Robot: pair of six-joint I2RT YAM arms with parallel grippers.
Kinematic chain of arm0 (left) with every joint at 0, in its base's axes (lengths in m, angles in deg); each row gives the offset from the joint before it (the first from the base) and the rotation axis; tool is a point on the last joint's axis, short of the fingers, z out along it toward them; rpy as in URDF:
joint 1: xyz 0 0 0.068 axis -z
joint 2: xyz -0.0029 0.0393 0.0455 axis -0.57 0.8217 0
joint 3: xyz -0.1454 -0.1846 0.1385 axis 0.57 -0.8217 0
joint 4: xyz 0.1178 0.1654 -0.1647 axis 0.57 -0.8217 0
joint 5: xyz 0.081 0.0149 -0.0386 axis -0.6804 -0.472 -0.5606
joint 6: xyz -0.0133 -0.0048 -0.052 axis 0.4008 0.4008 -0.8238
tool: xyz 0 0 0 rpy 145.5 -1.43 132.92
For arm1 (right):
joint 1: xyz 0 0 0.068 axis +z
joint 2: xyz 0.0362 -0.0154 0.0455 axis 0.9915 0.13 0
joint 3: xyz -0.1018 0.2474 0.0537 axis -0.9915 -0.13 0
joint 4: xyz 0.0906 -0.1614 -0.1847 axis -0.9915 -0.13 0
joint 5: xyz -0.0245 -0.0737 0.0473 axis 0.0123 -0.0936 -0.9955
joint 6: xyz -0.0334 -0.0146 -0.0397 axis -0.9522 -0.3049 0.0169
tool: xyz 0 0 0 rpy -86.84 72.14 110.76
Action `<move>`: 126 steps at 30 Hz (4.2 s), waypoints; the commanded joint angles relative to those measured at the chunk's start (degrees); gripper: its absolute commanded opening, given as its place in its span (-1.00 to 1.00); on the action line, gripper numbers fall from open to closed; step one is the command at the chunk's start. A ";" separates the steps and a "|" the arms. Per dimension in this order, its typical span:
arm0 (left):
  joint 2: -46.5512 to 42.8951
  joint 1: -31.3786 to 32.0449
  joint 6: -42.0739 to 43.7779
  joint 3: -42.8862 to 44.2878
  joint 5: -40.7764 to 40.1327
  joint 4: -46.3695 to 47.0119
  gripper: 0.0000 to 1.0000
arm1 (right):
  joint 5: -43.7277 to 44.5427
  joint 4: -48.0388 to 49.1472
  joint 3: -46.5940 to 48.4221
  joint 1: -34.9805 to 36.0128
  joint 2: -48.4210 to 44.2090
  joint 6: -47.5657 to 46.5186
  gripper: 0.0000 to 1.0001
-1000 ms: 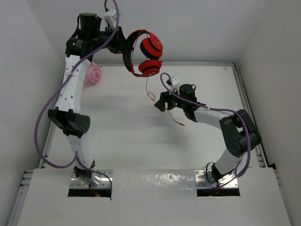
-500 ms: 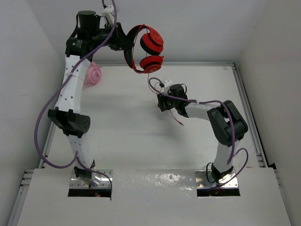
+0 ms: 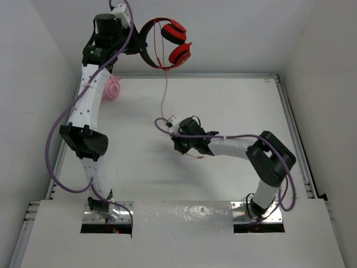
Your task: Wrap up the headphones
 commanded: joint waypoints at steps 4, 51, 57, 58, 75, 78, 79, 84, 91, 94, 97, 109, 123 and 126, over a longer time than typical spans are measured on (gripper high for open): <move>3.00 -0.41 8.88 -5.38 -26.56 15.23 -1.00 | -8.17 -9.28 1.06 8.99 -16.41 -2.43 -1.00; 10.30 0.74 4.86 -11.54 -11.55 17.11 -1.00 | -6.42 -22.66 48.00 12.25 -20.56 -12.98 -1.00; 8.90 0.91 9.25 -15.83 -16.55 17.81 -1.00 | -2.13 -24.66 52.12 12.34 -20.21 -16.48 -1.00; 8.63 0.91 10.47 -16.37 -17.08 17.98 -1.00 | -0.20 -25.20 52.74 12.34 -20.29 -17.11 -1.00; 8.28 2.76 23.89 -19.18 -12.44 16.49 -1.00 | 7.87 -24.58 56.60 12.25 -20.56 -22.46 -1.00; 5.21 3.11 29.79 -25.50 -10.14 17.63 -1.00 | 14.03 -27.91 63.45 10.16 -17.14 -26.15 -1.00; 3.72 3.28 31.30 -26.65 -9.62 17.20 -1.00 | 15.19 -28.88 68.51 8.93 -14.34 -26.69 -1.00; 1.69 4.34 40.95 -27.97 -6.81 10.35 -1.00 | 15.63 -28.21 76.91 -8.17 -7.20 -21.26 -1.00; -2.26 8.20 50.91 -29.03 1.98 -4.32 -1.00 | 16.17 -21.86 72.87 -24.38 -2.02 -9.23 -1.00; -4.72 9.17 52.93 -30.78 2.16 -6.61 -1.00 | 13.71 -21.34 73.75 -30.97 0.71 -2.62 -1.00; -6.57 10.31 53.73 -31.58 3.21 -8.55 -1.00 | 11.51 -21.42 74.45 -35.29 2.91 0.99 -1.00; -12.99 11.11 49.08 -28.33 12.09 -13.39 -1.00 | 12.21 -22.74 66.20 -39.42 4.93 -0.15 -1.00; -8.25 7.60 9.02 -5.14 26.33 -0.40 -1.00 | -0.97 0.35 21.57 -33.46 -5.96 6.71 -1.00; -6.40 4.53 -5.99 -4.33 30.28 10.75 -1.00 | -2.90 4.14 13.57 -28.36 -7.80 8.72 -1.00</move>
